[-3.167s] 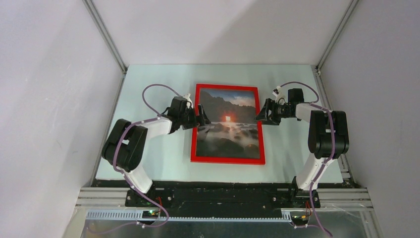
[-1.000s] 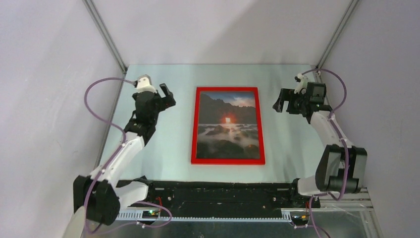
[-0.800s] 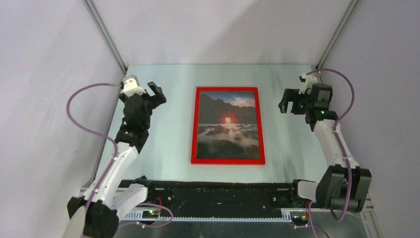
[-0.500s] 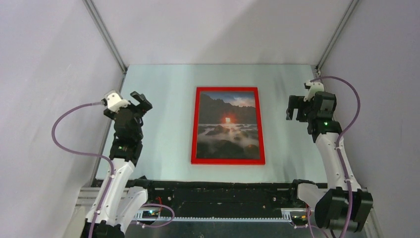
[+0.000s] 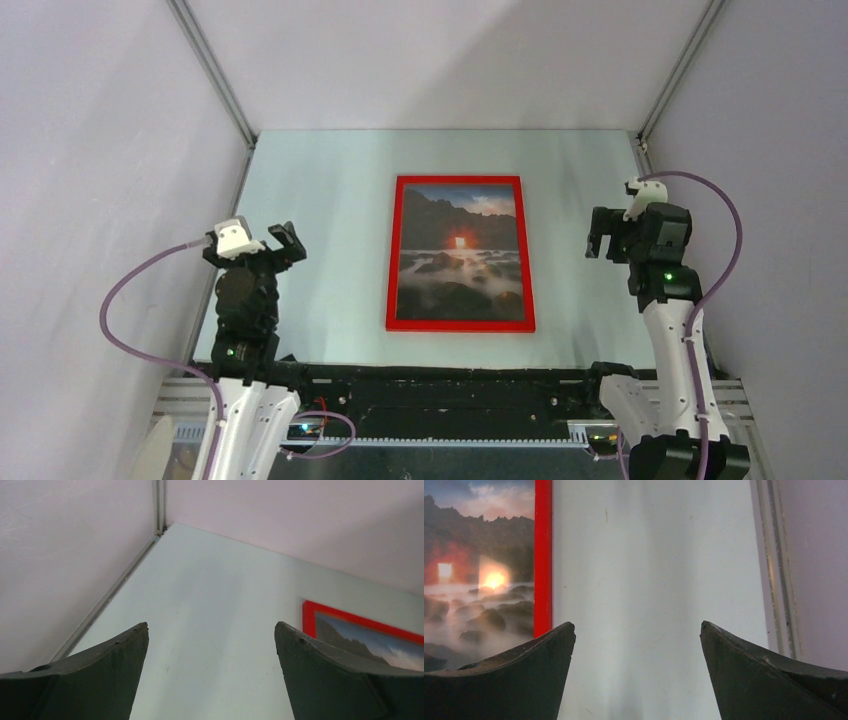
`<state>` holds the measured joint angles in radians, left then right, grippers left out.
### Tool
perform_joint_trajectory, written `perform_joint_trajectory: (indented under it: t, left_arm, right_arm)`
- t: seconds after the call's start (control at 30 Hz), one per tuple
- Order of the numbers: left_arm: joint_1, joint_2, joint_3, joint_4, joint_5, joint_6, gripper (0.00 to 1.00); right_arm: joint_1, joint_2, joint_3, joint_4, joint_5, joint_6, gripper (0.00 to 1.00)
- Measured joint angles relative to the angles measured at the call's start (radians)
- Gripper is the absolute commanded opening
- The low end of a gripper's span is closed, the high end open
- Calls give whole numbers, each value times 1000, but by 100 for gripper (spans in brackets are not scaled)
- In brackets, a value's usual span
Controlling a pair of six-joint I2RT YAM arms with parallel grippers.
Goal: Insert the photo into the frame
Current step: Reset both arms
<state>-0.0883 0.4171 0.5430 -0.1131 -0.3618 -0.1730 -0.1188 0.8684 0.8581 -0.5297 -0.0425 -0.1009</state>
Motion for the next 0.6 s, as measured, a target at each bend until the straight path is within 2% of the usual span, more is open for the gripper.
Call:
perform_joint_trajectory:
  t: [0.23,0.43,0.6]
  left_arm:
    - [0,-97,2,-109,88,23,100]
    - [0,-92,-16,-116,132,43,100]
    - [0,-84,-86,-100,169,69,100]
  right_arm:
    - [-16,-24,-16,-50,-70,2,99]
    - [-17,-95,-26,-56,-62,-27,99]
    - [-18,-189,-53,-43,-32,-57,99]
